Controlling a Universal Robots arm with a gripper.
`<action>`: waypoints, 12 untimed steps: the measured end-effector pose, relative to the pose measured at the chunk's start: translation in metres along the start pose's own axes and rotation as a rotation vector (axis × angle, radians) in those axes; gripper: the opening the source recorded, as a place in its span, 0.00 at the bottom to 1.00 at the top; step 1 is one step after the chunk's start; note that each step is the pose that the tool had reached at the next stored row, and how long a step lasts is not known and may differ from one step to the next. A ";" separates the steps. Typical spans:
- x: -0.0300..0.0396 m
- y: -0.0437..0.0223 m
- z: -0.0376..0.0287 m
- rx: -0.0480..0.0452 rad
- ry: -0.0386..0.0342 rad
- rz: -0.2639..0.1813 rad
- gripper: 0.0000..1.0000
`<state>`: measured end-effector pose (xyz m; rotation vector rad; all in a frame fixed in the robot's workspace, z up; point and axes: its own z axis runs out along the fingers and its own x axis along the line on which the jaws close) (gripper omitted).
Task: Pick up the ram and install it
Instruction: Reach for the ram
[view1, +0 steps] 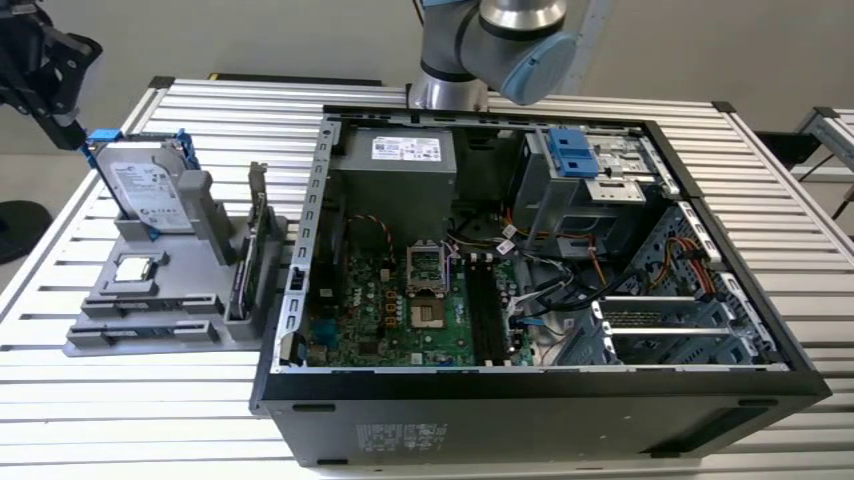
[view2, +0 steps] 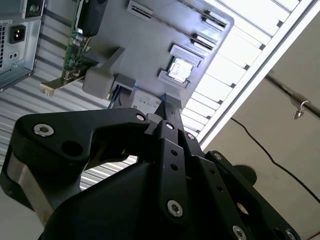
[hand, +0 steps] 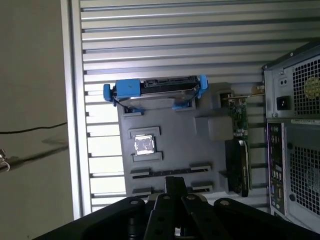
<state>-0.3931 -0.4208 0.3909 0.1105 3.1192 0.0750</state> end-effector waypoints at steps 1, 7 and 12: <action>-0.0002 -0.0008 -0.0001 0.0000 0.0000 0.000 0.00; -0.0010 -0.0058 -0.0003 0.0000 0.0000 0.000 0.00; -0.0019 -0.0103 -0.0005 0.0000 0.0001 0.000 0.00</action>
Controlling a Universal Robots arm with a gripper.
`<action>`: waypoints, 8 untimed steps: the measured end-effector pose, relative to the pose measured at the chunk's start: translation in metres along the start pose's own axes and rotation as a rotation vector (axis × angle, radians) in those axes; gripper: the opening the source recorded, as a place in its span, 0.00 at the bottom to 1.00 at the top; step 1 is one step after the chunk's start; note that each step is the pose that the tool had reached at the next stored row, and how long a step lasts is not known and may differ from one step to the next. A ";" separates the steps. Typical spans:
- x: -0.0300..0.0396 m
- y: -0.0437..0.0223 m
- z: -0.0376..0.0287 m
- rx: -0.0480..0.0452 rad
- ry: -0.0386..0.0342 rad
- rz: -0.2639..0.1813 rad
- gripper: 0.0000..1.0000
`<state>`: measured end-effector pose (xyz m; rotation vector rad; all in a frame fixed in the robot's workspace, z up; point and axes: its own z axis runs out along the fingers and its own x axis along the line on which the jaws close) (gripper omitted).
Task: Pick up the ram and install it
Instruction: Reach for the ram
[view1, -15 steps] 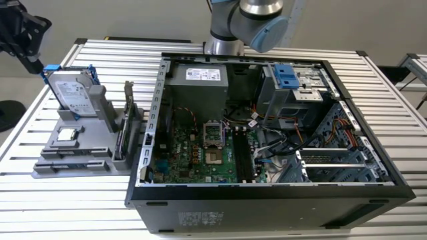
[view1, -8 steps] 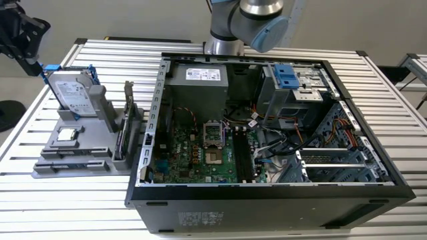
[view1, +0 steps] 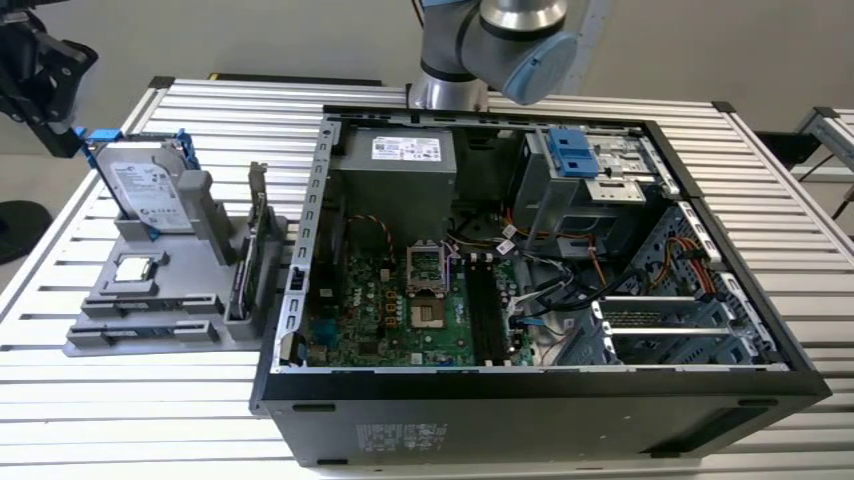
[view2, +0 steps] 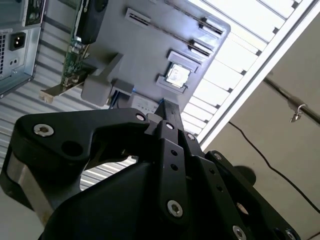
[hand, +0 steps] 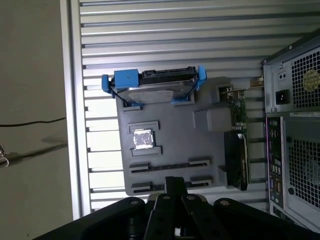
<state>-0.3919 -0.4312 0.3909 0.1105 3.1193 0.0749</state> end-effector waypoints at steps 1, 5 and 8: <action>-0.0002 -0.0009 0.0000 -0.0001 -0.0001 0.000 0.00; -0.0010 -0.0043 -0.0001 0.0000 -0.0001 0.000 0.00; -0.0017 -0.0068 -0.0002 0.0000 -0.0001 0.000 0.00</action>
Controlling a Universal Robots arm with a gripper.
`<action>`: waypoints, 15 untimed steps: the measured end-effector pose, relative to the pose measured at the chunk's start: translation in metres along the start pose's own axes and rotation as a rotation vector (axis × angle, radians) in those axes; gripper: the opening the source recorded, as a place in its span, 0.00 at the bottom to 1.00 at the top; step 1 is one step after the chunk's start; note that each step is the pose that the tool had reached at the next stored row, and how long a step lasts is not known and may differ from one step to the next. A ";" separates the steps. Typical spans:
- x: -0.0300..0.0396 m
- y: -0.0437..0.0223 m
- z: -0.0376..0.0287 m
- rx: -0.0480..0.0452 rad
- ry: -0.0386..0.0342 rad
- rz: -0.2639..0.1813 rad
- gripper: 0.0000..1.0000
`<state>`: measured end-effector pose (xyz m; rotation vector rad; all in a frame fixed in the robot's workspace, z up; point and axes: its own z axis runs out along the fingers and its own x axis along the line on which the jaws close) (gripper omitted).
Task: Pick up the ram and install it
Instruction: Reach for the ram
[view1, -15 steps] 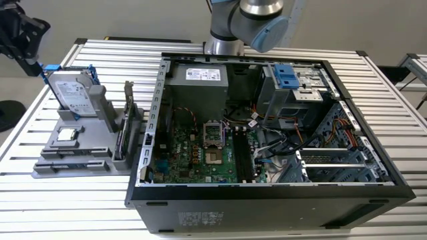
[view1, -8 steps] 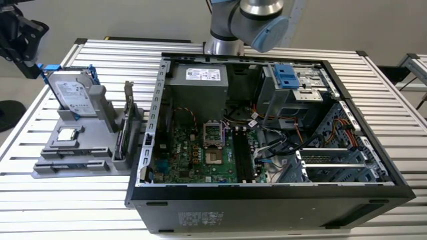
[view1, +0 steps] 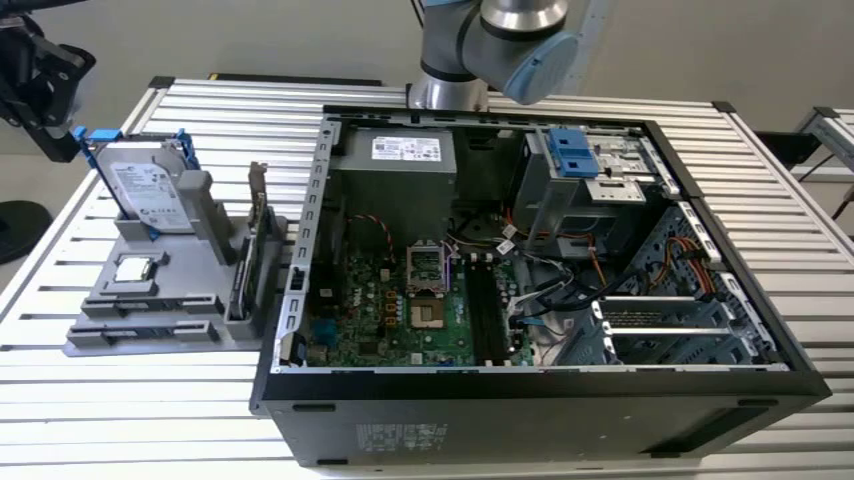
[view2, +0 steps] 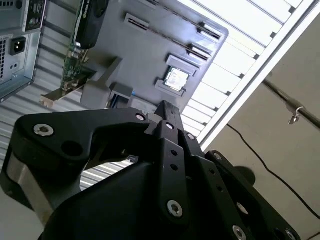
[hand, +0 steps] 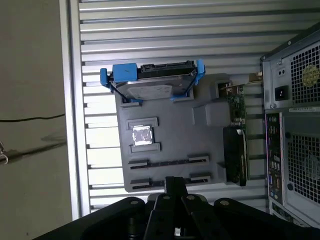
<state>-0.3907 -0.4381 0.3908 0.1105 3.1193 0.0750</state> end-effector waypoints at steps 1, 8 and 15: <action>-0.0002 -0.0008 0.0000 0.0000 0.0000 0.000 0.00; -0.0017 -0.0062 -0.0002 0.0000 0.0000 0.000 0.00; -0.0032 -0.0116 -0.0004 0.0000 0.0001 0.000 0.00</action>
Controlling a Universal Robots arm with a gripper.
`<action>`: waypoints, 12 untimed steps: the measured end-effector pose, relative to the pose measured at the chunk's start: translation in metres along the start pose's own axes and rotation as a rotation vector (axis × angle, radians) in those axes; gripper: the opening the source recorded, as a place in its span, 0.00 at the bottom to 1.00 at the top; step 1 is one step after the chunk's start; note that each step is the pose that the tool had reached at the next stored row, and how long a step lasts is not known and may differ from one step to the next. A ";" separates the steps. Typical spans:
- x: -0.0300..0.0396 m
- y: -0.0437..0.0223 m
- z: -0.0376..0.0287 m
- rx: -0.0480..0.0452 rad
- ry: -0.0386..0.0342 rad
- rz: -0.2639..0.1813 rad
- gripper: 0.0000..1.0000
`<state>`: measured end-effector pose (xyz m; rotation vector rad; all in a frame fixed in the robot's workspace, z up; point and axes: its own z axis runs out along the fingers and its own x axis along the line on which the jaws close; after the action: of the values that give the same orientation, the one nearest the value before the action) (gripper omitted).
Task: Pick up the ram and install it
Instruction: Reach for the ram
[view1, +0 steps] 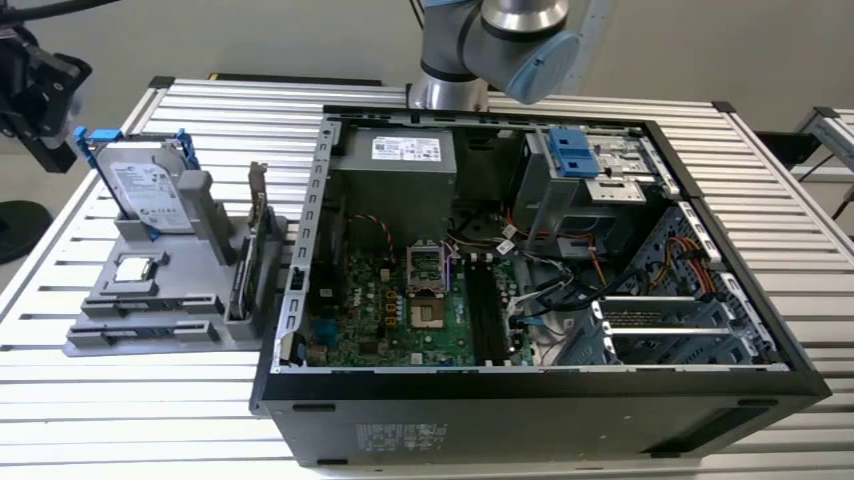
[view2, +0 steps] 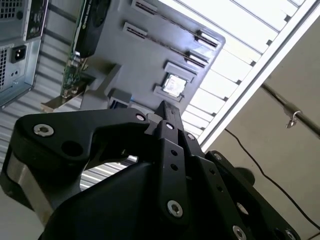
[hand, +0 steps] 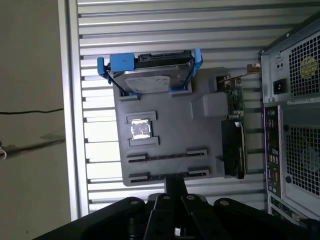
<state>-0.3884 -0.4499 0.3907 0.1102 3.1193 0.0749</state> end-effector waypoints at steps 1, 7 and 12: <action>-0.0002 -0.0009 0.0000 0.0000 0.0000 0.000 0.00; -0.0015 -0.0069 0.0001 -0.0001 0.0000 0.000 0.00; -0.0028 -0.0120 0.0003 -0.0001 0.0001 -0.004 0.00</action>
<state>-0.3864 -0.4620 0.3899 0.1045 3.1195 0.0750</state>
